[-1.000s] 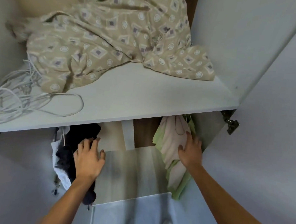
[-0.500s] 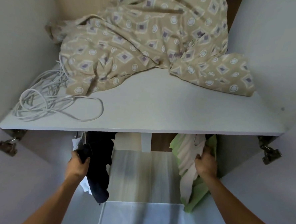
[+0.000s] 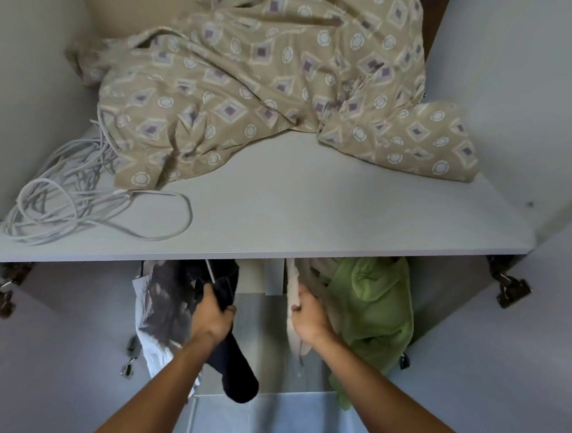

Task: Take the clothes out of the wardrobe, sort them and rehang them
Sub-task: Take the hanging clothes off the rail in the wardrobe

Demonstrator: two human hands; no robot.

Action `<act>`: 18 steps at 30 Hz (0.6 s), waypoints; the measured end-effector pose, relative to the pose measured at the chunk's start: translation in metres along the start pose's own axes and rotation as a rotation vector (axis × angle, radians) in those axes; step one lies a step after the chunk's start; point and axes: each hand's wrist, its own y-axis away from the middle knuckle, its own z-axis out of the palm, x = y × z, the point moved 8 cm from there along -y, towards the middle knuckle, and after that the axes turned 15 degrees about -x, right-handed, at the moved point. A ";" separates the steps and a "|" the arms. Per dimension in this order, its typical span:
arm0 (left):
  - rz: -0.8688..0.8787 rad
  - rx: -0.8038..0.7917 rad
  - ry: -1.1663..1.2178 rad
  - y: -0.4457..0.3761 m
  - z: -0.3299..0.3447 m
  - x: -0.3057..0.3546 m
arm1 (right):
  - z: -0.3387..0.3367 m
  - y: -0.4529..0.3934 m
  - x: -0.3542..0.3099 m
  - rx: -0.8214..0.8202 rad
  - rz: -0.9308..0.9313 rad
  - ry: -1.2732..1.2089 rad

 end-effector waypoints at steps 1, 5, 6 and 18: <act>0.013 -0.032 0.002 0.002 0.009 0.007 | 0.004 -0.001 -0.007 -0.030 -0.013 -0.001; 0.077 -0.115 0.024 0.004 0.028 0.021 | 0.008 -0.007 -0.015 -0.125 -0.006 0.001; 0.087 -0.125 0.048 0.005 0.028 0.021 | 0.006 -0.006 -0.015 -0.128 0.002 -0.009; 0.173 0.065 0.553 0.039 0.008 0.039 | -0.012 0.021 -0.059 0.102 -0.174 -0.195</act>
